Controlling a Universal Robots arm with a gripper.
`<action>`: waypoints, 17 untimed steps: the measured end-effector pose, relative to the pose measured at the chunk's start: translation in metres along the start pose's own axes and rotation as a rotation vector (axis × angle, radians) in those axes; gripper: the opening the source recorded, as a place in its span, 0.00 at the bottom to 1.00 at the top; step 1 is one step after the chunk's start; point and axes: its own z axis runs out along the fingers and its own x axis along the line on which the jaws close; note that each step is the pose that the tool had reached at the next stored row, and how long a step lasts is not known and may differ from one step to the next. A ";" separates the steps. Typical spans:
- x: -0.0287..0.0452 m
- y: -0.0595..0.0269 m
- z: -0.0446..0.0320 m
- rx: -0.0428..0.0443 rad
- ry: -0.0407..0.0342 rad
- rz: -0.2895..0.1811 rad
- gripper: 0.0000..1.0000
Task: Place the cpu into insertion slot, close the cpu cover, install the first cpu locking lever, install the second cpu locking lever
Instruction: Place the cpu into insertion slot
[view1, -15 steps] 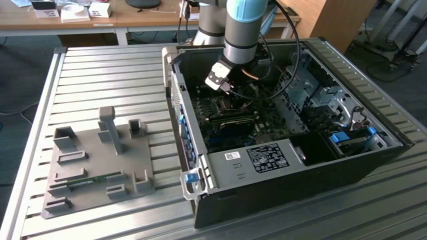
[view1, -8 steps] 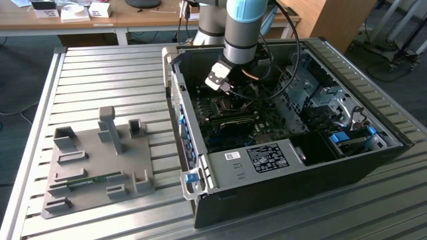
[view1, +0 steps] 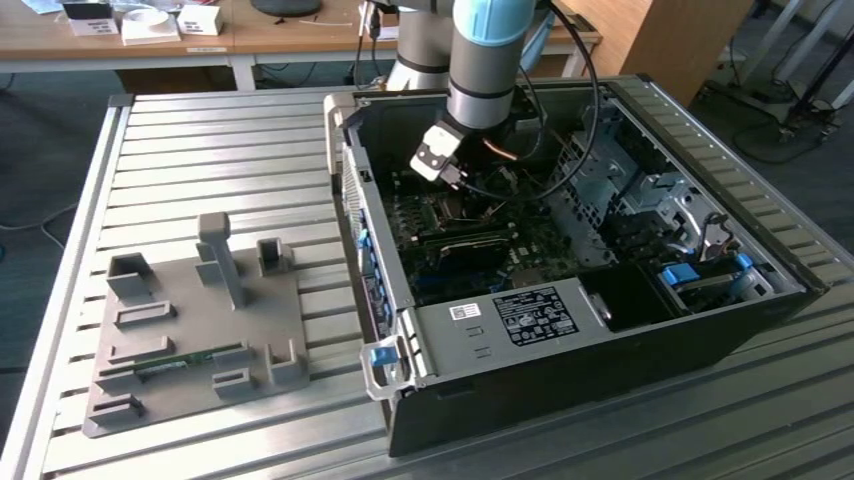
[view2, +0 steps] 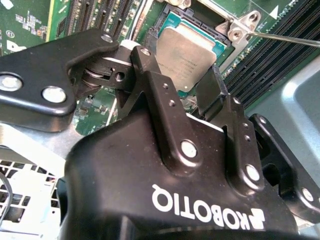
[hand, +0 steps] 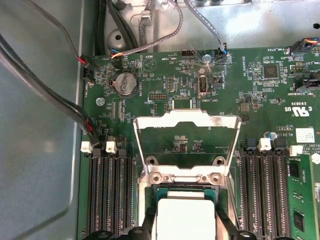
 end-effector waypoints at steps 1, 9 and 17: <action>0.0001 0.0000 0.0002 -0.0002 0.0006 0.000 0.55; -0.0001 0.0000 -0.0013 0.0006 -0.0007 0.000 0.61; 0.0001 0.0002 -0.0038 0.0006 -0.0008 0.000 0.61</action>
